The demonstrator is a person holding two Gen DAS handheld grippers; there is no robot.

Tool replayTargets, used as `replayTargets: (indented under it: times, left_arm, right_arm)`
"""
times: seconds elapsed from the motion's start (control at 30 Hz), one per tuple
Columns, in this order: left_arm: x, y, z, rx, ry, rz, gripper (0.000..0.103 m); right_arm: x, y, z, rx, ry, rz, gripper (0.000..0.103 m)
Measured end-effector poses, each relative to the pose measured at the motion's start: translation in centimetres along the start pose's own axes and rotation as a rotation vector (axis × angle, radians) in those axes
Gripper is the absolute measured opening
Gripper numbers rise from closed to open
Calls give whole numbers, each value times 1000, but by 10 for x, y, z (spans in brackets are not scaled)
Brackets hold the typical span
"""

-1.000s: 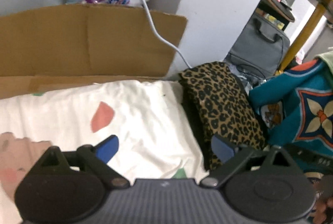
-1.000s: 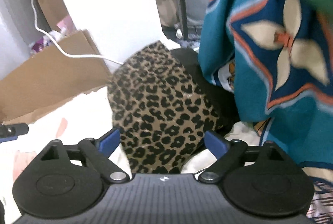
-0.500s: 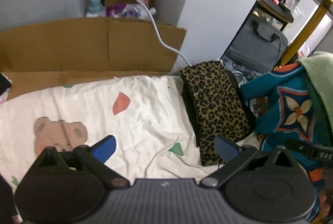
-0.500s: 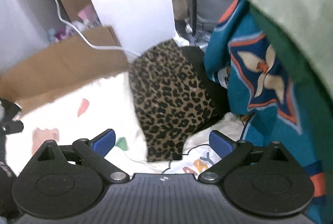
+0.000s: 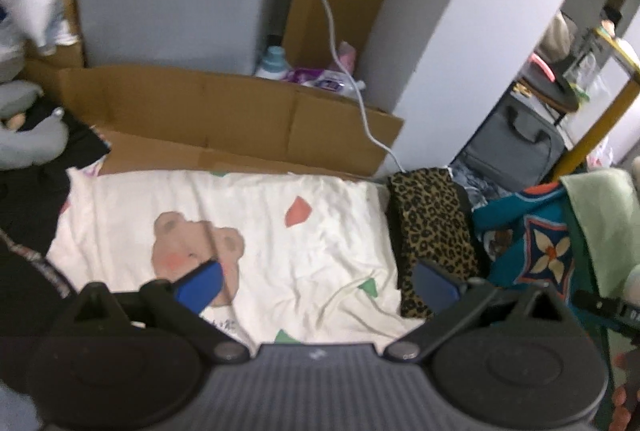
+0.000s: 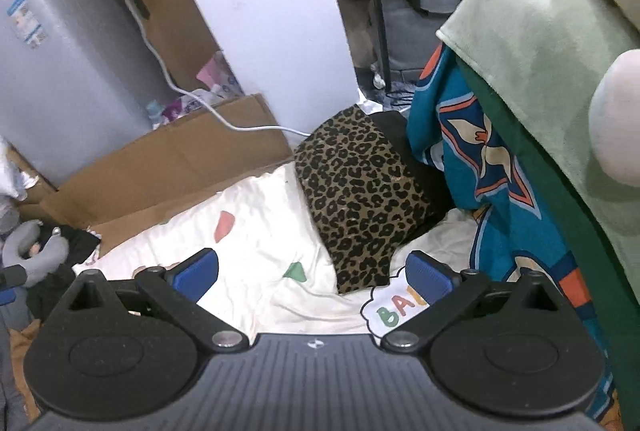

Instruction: Fold clothes

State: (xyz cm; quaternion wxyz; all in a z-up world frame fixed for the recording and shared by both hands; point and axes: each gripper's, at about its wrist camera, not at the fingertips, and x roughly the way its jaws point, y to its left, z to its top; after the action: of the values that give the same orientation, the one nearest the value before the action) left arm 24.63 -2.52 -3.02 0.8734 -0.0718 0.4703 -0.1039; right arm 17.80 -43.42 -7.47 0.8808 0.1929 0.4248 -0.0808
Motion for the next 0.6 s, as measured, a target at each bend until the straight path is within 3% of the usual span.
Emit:
replayTargets:
  times: [0.27,0.43,0.6]
  left_arm:
    - [-46,24,-25,-27,-32,28,103]
    - [-61,17,-50,-80,-38,38,102]
    - [-76,1,-78,-58,-32,52,102]
  right_arm:
    - [-29,10,-31,-11,23,-1,103]
    - [-50,31,-55,-78,19,18,103]
    - [-78,54,-70,-169,-4,30,103]
